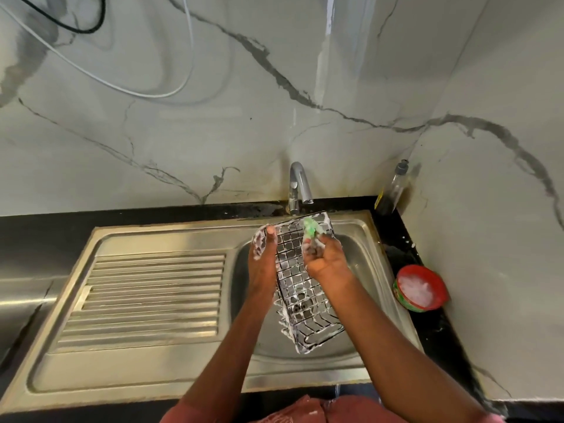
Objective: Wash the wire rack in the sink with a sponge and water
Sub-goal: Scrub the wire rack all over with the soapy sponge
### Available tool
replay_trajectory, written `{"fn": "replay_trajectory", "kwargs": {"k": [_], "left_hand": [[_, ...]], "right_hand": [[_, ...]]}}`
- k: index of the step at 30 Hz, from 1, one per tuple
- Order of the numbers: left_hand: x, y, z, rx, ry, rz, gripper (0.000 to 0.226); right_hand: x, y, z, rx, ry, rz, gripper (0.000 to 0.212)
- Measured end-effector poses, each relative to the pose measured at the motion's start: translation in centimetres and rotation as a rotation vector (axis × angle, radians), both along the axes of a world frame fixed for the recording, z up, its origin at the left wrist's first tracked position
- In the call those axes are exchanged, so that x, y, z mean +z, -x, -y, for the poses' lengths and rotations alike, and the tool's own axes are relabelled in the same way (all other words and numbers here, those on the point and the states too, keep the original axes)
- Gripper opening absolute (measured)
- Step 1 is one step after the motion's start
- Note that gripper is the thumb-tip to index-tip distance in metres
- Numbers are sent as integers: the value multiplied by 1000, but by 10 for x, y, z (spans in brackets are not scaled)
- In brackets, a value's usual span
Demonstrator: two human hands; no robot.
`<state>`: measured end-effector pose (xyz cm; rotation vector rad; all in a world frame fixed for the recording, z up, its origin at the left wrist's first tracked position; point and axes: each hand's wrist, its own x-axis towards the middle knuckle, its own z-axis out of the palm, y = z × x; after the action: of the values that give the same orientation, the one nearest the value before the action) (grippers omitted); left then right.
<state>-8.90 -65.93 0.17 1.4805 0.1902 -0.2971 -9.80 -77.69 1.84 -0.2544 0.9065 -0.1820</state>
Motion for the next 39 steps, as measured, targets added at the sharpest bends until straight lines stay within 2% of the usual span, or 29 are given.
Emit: {"fn": "replay_trajectory", "kwargs": {"k": [4,7,8,10,12,14,16,18,20,23,25,30,32,34,36,39], "left_hand": [[1,4,4,-60,-34,1,87],[-1,4,6,-77,-58,-17,107],[-2,2,8,-81,-42,-10,103],[-1,0,11,-79,2,8,80],[-3,-1,11,-103,4,29,69],[-7,-1,8,-113,-20,51,64],[-9,-4,5,-119,-62,79,55],[-5,-6,7,-126,-80,106,47],[-3,-6,9,-140,-115,111,52],[-2,-3,9,-162,-190,128,80],[2,-3,5,-153,-236,147,90],[16,-5,0,-177,-373,235,96],[19,-3,2,-184,-393,293,90],[20,0,3,-188,-410,345,68],[19,0,1,-192,-379,348,49],[18,3,1,-191,-377,304,40]], "right_hand": [[7,-6,-6,-9,298,-75,18],[6,-5,-16,125,698,-117,20],[4,-3,-23,226,817,-123,17],[-3,0,-33,440,978,-93,12],[-6,2,-30,572,1120,-69,17],[-5,6,-22,631,1428,-107,25],[-7,18,-20,658,1765,-160,23],[-12,27,-22,785,2129,-159,28],[-22,28,-16,931,2431,-99,41],[-25,20,6,1093,2585,-79,60],[-20,19,14,1225,2684,-72,65],[-9,26,25,1454,2720,-282,38],[-9,28,21,1487,2693,-374,37],[-9,31,17,1516,2680,-431,36],[-11,39,16,1522,2661,-443,32],[-20,60,10,1512,2574,-488,32]]}}
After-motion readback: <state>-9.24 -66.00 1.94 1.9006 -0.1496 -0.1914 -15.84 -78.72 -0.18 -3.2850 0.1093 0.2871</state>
